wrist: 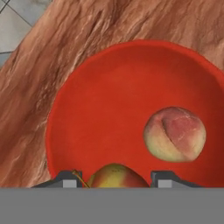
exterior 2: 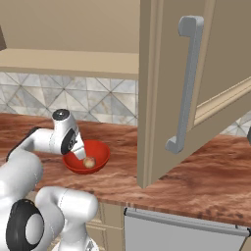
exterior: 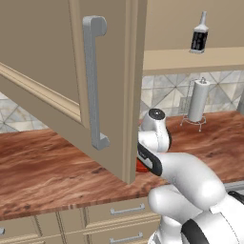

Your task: Open the cabinet. Pick the apple and peach from the cabinet and place them into the bowl. Then close the cabinet.

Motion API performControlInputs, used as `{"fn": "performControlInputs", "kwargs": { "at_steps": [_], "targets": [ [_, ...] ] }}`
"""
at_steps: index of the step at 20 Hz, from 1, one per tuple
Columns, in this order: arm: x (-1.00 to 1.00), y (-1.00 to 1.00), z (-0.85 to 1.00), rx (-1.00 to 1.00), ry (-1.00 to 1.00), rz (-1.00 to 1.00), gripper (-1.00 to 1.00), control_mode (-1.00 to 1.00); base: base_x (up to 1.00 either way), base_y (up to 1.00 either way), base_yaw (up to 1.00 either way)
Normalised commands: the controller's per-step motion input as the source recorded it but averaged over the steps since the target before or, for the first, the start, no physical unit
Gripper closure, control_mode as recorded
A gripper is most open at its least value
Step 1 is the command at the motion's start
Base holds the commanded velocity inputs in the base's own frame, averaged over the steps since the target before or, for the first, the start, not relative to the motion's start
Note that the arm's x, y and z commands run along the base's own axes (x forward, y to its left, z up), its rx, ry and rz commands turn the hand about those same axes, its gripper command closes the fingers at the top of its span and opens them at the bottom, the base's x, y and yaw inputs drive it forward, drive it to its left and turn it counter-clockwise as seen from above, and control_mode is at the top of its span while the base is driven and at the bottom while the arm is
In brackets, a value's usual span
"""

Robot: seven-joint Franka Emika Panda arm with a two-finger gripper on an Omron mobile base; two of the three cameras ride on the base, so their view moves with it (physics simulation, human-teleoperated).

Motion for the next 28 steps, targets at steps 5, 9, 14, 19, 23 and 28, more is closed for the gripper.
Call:
{"fn": "performControlInputs", "kwargs": {
  "at_steps": [5, 9, 14, 19, 23, 28],
  "targets": [
    [0.06, 0.0, -0.07, 0.0, 0.0, 0.0, -1.0, -1.0, 0.0, 0.0, 0.0],
    [0.0, 0.0, 0.0, 0.0, 0.0, 0.0, -1.0, -1.0, 0.0, 0.0, 0.0],
    [-0.01, 0.0, 0.0, 0.0, 0.0, 0.0, -1.0, -1.0, 0.0, 0.0, 0.0],
    [-0.67, 0.19, 0.65, -0.02, -0.21, 0.0, -1.0, -1.0, 0.0, 0.0, 0.0],
    [-0.96, 0.24, 0.97, -0.11, -0.32, 0.04, -1.0, -1.0, 0.0, 0.0, 0.0],
    [-1.0, 0.04, 0.87, -0.17, -0.48, 0.21, -1.0, -1.0, 0.0, 0.0, 0.0]
  ]
}}
